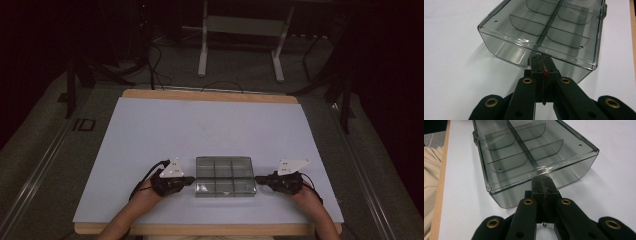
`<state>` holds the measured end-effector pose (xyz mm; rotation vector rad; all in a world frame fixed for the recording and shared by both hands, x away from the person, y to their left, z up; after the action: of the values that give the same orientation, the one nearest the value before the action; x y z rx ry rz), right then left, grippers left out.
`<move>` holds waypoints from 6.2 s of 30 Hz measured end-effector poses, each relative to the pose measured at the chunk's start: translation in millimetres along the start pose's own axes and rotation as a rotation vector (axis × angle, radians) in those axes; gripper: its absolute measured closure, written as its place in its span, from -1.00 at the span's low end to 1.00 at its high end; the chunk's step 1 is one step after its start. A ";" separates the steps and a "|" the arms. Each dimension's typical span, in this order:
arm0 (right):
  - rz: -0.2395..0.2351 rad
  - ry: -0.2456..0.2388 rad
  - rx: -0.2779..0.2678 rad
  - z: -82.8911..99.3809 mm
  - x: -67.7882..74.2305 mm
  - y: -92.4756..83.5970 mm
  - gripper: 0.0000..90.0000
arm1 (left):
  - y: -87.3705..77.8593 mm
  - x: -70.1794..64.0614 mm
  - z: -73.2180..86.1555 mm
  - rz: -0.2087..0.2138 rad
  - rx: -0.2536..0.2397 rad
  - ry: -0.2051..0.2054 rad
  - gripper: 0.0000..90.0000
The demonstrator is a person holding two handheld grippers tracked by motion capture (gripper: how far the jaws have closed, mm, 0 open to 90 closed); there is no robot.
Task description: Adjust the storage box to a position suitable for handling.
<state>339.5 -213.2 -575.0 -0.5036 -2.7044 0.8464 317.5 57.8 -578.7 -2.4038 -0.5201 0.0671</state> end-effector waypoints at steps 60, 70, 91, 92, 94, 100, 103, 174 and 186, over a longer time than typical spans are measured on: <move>-0.022 0.022 -0.082 -18.7 -0.2 -8.8 1.00 | -14.1 8.9 -19.9 -0.090 -0.088 0.004 0.32; -0.009 0.023 -0.093 -19.9 -1.9 -9.0 0.93 | -10.4 5.8 -24.3 -0.086 -0.100 0.019 0.34; 0.108 -0.047 -0.129 -28.7 -9.7 -4.6 0.47 | -9.0 14.0 -29.5 -0.095 -0.123 0.038 0.47; 0.105 -0.049 -0.133 -29.8 -9.4 -4.5 0.47 | -9.4 15.1 -30.2 -0.096 -0.123 0.041 0.47; 0.100 -0.051 -0.140 -32.1 -9.3 -4.4 0.50 | -9.5 16.8 -32.2 -0.103 -0.135 0.039 0.47; 0.113 -0.067 -0.157 -38.1 -10.7 -4.8 0.57 | -9.6 22.2 -36.8 -0.115 -0.149 0.037 0.50; 0.119 -0.068 -0.171 -41.6 -13.0 -6.5 0.64 | -9.9 26.4 -39.6 -0.122 -0.167 0.035 0.54; 0.211 0.127 -0.224 -62.6 -63.5 28.2 0.62 | 26.3 78.4 -39.6 -0.217 -0.176 -0.175 0.68; 0.232 0.215 -0.223 -61.7 -65.1 30.1 0.59 | 28.2 81.5 -39.6 -0.221 -0.171 -0.188 0.62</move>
<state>427.3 -185.3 -553.0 -0.9159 -2.5843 0.5083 409.4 45.4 -558.6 -2.5020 -0.9088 0.1591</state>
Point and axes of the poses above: each handheld gripper's, and its own axes: y roughly forward along the jaws, z roughly out of its underside, x roughly to its left, the point moved 9 cm from there along y, roughly forward along the jaws, and after that the axes turned 7 degrees about y, right-handed, at the moved point
